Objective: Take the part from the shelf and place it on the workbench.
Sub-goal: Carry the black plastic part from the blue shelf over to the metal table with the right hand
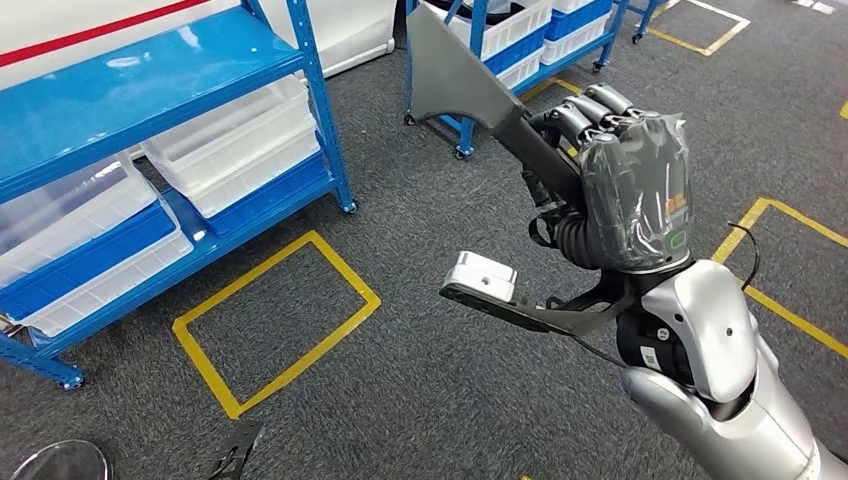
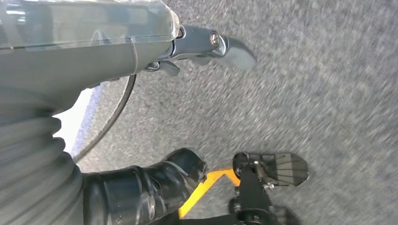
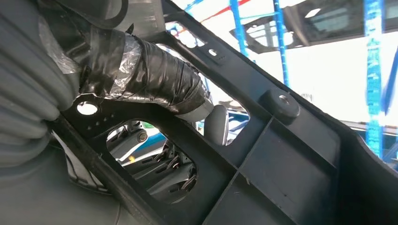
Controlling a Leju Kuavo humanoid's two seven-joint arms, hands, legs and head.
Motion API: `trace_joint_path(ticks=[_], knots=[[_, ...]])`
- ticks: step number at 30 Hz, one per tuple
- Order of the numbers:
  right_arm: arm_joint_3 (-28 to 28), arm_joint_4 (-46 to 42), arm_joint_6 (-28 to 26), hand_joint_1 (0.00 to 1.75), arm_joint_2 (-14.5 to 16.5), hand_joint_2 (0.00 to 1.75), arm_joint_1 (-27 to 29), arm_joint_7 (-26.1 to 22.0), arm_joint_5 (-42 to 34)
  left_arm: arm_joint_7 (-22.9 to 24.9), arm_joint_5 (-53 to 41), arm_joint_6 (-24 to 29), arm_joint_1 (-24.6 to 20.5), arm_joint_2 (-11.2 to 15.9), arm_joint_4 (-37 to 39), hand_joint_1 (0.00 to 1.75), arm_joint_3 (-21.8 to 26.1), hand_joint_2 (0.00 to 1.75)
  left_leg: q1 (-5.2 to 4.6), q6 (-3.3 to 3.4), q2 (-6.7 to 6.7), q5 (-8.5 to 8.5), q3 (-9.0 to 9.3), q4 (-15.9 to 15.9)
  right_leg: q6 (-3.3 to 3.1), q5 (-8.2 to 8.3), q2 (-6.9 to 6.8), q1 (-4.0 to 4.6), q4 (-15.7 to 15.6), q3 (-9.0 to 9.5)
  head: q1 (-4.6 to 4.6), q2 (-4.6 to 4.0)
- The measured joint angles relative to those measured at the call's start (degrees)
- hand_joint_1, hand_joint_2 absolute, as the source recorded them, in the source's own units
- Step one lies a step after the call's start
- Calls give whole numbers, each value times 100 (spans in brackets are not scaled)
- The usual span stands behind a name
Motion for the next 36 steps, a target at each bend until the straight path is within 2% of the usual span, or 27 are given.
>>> trace_joint_path(ticks=[1, 2, 3, 4, 5, 6, 8, 9, 11, 13, 14, 16, 17, 18, 19, 21, 23, 24, 26, 28, 29, 31, 32, 33, 34, 35, 36], knots=[[13, 8, 3, 175, 11, 175, -4, 1, -2, -24, 15, -2, 7, -2, 0, 0, 5, 175, -1, 4, -85, -244, -96, 383, -28, 62, 64, 13, 1, -88, -1, 0], [26, 15, 5, 175, 19, 175, -5, 1, -3, -55, 32, -4, 10, -3, 0, 0, 12, 175, -3, 10, -123, -375, -167, 737, -37, 125, 136, 29, 3, -175, -2, 0], [37, 21, 7, 175, 20, 175, -4, 1, -6, -86, 41, -8, 7, -3, 0, 0, 22, 175, -3, 21, -133, -357, -174, 947, -40, 189, 206, 44, 8, -257, -2, 0], [45, 29, 8, 175, 20, 175, -4, 1, -13, -110, 44, -13, 2, -2, -1, 0, 33, 175, -6, 43, -142, -226, -89, 965, -35, 253, 279, 56, 18, -338, -2, 0], [49, 37, 9, 175, 20, 175, -4, 1, -22, -124, 41, -17, -5, -1, -1, 0, 42, 175, -10, 75, -173, -53, 95, 779, -26, 312, 349, 64, 31, -414, -2, 0], [50, 42, 10, 175, 20, 175, -5, 1, -32, -131, 38, -21, -13, 4, -1, 0, 48, 175, -18, 121, -261, 73, 367, 427, -15, 366, 413, 63, 52, -481, -2, 0], [51, 48, 11, 175, 20, 175, -9, 1, -49, -133, 36, -16, -26, 15, -1, 0, 54, 175, -33, 197, -484, 61, 916, -389, 29, 455, 525, 69, 104, -588, -2, 0], [52, 51, 13, 175, 20, 175, -12, 1, -54, -133, 40, -11, -32, 20, -1, 0, 55, 175, -44, 214, -556, -6, 1072, -652, 60, 500, 572, 63, 117, -622, 1, 0], [53, 56, 18, 175, 17, 175, -14, 2, -59, -132, 49, -5, -37, 15, -1, 0, 60, 175, -47, 216, -502, -30, 1127, -836, 141, 602, 679, 53, 94, -658, 3, 0], [51, 63, 26, 175, 7, 175, -28, 2, -62, -131, 59, 3, -40, 7, -2, 0, 70, 175, -20, 261, -363, 76, 1116, -904, 203, 539, 611, 58, 173, -731, 21, 0], [51, 67, 31, 175, 2, 175, -38, 2, -64, -132, 63, 12, -40, 3, -2, 0, 79, 175, -4, 285, -288, 129, 1100, -935, 227, 388, 505, 58, 368, -821, 38, 0], [54, 74, 40, 175, 0, 175, -46, 1, -68, -135, 64, 43, -31, 6, -3, 0, 97, 175, -14, 317, -139, 191, 1037, -940, 282, -69, 274, 10, 1089, -1093, 62, 0], [57, 80, 43, 175, 0, 175, -40, 1, -69, -136, 58, 59, -24, 7, -2, 0, 103, 175, -18, 312, -65, 209, 999, -931, 315, -239, 222, -25, 1440, -1202, 61, 0], [60, 88, 48, 175, 0, 175, -35, 1, -71, -136, 45, 78, -20, 7, -2, 0, 106, 175, -18, 302, 5, 223, 964, -917, 346, -320, 190, -60, 1641, -1230, 60, 0], [63, 97, 51, 175, -1, 175, -32, 3, -73, -136, 22, 101, -21, 8, -2, 0, 107, 175, -15, 290, 69, 231, 935, -897, 371, -301, 165, -92, 1624, -1144, 60, 0], [63, 108, 56, 175, -1, 175, -40, 6, -74, -134, -52, 151, -32, 7, -3, 0, 106, 175, -6, 248, 184, 217, 899, -844, 402, -86, 48, -135, 980, -664, 60, 0], [64, 108, 63, 175, 2, 175, -54, 7, -74, -131, -149, 209, -49, 10, -5, 0, 104, 175, -18, 176, 273, 188, 876, -793, 374, 34, -100, -101, 348, -257, 58, 0], [65, 109, 70, 175, 4, 175, -58, 7, -74, -127, -193, 235, -60, 12, -7, 0, 101, 175, -28, 136, 308, 180, 870, -776, 341, 35, -131, -71, 216, -191, 57, 0], [66, 110, 87, 175, 4, 175, -62, 8, -75, -120, -252, 274, -87, 13, -13, 0, 96, 175, -27, 57, 380, 186, 867, -775, 251, 46, -54, -28, 192, -221, 54, 0], [66, 111, 101, 175, 9, 175, -76, 9, -76, -117, -275, 301, -112, 13, -22, 0, 93, 175, 3, -3, 277, 95, 830, -687, 158, 82, 22, -36, 144, -223, 54, 0], [69, 111, 107, 175, 19, 175, -91, 9, -76, -117, -283, 309, -119, 13, -27, 0, 92, 175, 17, -19, 159, -29, 750, -513, 113, 103, 56, -48, 117, -219, 52, 0], [86, 117, 122, 175, 46, 175, -114, 9, -76, -117, -297, 314, -115, 13, -33, 0, 87, 175, 32, -33, -71, -391, 414, 181, 52, 126, 145, -41, 100, -232, 50, 0], [104, 123, 131, 175, 58, 175, -117, 9, -76, -117, -307, 312, -109, 12, -33, 0, 85, 175, 33, -38, -111, -532, 217, 566, 38, 131, 201, -27, 103, -245, 50, 0], [123, 132, 139, 175, 66, 175, -116, 9, -76, -117, -314, 309, -103, 12, -33, 0, 84, 175, 32, -39, -127, -581, 72, 828, 31, 135, 265, -13, 111, -254, 50, 0], [142, 142, 146, 175, 69, 175, -116, 9, -76, -117, -321, 306, -102, 12, -33, 0, 84, 175, 33, -35, -134, -514, 22, 885, 29, 136, 329, -1, 123, -261, 51, 0], [156, 150, 149, 175, 72, 175, -118, 9, -76, -117, -326, 304, -104, 12, -33, 0, 84, 175, 33, -23, -150, -339, 87, 703, 30, 136, 393, 5, 140, -263, 51, 0], [164, 156, 150, 175, 80, 175, -122, 9, -76, -117, -328, 302, -106, 12, -33, 0, 84, 175, 35, -5, -206, -105, 237, 349, 35, 132, 458, 7, 161, -266, 51, 0]])
